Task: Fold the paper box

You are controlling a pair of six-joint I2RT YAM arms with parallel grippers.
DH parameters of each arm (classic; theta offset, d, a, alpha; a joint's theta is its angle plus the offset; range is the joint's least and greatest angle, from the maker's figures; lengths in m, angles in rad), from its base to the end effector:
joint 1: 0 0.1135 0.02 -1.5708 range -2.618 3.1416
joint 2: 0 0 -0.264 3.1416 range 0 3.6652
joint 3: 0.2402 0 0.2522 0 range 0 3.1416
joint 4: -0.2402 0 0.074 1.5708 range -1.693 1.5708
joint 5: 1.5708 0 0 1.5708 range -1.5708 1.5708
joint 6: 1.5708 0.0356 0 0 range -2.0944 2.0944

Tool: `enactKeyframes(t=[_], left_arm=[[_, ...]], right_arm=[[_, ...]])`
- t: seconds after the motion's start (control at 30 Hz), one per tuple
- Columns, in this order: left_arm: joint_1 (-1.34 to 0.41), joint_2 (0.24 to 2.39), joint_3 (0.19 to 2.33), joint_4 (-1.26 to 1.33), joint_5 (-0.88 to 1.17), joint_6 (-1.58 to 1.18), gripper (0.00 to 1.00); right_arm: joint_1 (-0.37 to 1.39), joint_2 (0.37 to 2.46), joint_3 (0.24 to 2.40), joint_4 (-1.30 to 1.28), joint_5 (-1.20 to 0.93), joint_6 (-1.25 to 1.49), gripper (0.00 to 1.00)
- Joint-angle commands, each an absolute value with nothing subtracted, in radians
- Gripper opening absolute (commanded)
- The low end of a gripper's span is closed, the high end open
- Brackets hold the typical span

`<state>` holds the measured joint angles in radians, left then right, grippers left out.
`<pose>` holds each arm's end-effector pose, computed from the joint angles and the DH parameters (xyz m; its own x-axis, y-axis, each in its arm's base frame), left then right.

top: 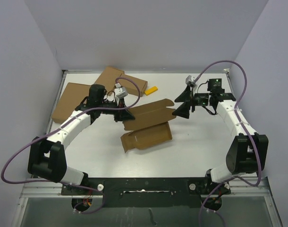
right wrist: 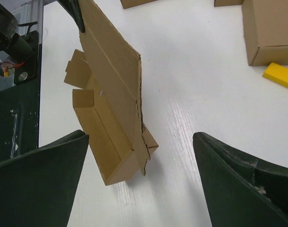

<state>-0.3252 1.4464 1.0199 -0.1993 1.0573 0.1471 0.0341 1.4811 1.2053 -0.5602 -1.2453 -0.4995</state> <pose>0.2831 -0.1282 0.2752 -0.4280 0.2203 -0.8765 0.8983 0.2099 -0.3859 0.3043 0.0441 0.3041 -0.3416 -0.1649 -0.9253 -0.9220 0.2494 0.2960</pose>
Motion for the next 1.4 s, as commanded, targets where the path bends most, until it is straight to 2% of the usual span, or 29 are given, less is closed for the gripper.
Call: enactKeyframes(t=[0.0,0.13,0.23,0.33,0.53,0.77,1.03,1.2,1.37], left_arm=[[-0.339,1.405,1.033,-0.2,1.106,0.194,0.0],[-0.351,1.395,1.025,-0.197,1.107,0.199,0.0],[-0.356,1.391,1.021,-0.197,1.109,0.206,0.0],[-0.362,1.389,1.02,-0.204,1.11,0.214,0.0],[-0.369,1.387,1.017,-0.208,1.117,0.226,0.0],[-0.376,1.386,1.011,-0.208,1.12,0.237,0.0],[-0.376,1.385,1.01,-0.209,1.121,0.241,0.0],[-0.377,1.384,1.01,-0.209,1.117,0.241,0.0],[-0.376,1.38,1.008,-0.207,1.102,0.238,0.0]], right_arm=[[0.092,1.506,1.231,-0.633,-1.213,-0.577,0.98],[0.12,1.546,1.27,-0.707,-1.234,-0.608,1.0],[0.139,1.555,1.276,-0.729,-1.255,-0.631,0.94],[0.151,1.563,1.279,-0.729,-1.27,-0.627,0.83],[0.165,1.577,1.289,-0.744,-1.29,-0.633,0.67],[0.174,1.606,1.315,-0.801,-1.298,-0.675,0.42],[0.19,1.633,1.346,-0.879,-1.3,-0.745,0.19],[0.196,1.628,1.352,-0.914,-1.314,-0.792,0.0],[0.195,1.622,1.357,-0.942,-1.322,-0.829,0.0]])
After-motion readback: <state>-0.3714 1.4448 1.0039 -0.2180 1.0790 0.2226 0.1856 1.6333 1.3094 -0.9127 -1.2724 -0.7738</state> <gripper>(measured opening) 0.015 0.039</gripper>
